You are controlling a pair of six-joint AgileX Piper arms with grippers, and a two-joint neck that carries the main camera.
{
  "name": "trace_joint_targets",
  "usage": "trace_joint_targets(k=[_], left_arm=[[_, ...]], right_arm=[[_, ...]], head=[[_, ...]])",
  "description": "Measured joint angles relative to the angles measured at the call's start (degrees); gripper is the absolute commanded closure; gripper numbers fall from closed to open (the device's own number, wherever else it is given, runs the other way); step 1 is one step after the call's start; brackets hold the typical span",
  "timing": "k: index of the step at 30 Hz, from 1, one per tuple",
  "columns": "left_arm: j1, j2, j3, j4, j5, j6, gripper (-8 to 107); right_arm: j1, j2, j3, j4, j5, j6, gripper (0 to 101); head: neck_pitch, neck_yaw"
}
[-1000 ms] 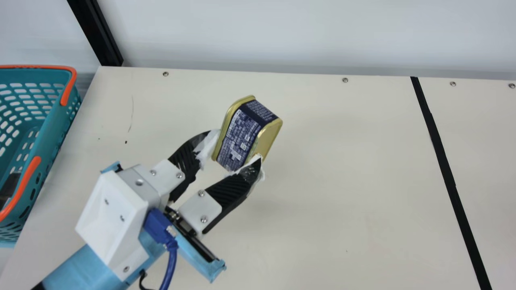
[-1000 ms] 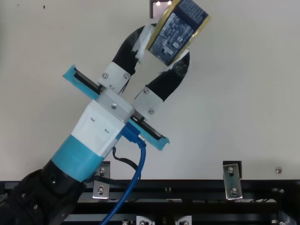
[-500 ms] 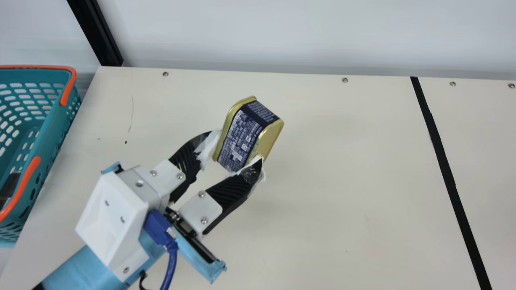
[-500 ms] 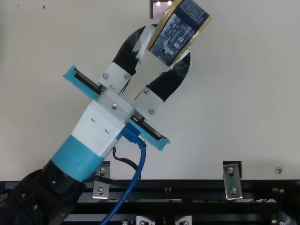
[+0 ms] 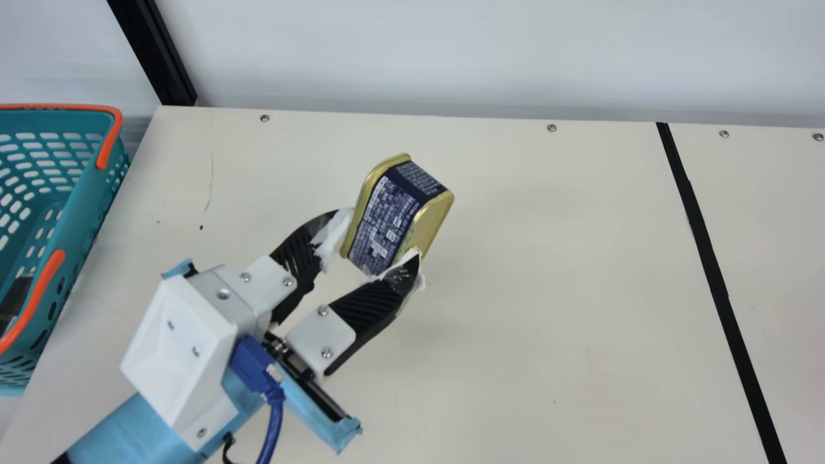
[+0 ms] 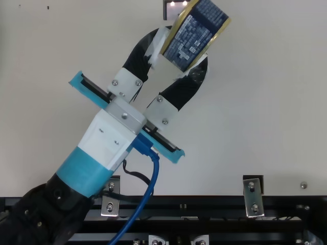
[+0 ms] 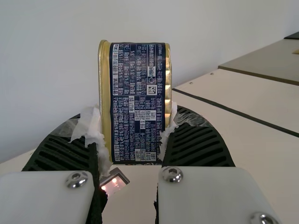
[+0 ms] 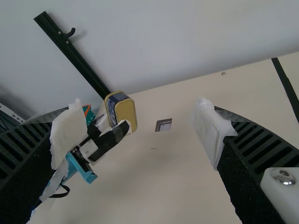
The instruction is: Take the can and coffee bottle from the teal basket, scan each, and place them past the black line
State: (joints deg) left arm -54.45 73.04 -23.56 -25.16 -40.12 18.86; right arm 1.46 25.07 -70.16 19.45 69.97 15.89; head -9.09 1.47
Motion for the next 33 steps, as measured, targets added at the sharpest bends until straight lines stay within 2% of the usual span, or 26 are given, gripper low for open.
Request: trace_joint_targets(k=[6,19,25,33], left_arm=[[-0.09,4.22,0.89,3.48,-6.57,-2.33,89],[4.19,21.46,1.27,9.24,-25.71,-11.03,89],[7.17,27.92,-0.03,9.18,-29.43,-12.41,89],[7.3,28.62,-0.03,9.31,-29.31,-12.41,89]], right_arm=[[0.0,0.0,0.0,0.0,0.0,0.0,0],[0.0,0.0,0.0,0.0,0.0,0.0,0],[0.0,0.0,0.0,0.0,0.0,0.0,0],[0.0,0.0,0.0,0.0,0.0,0.0,0]], head=[[0.0,0.0],[0.0,0.0],[0.0,0.0],[0.0,0.0]])
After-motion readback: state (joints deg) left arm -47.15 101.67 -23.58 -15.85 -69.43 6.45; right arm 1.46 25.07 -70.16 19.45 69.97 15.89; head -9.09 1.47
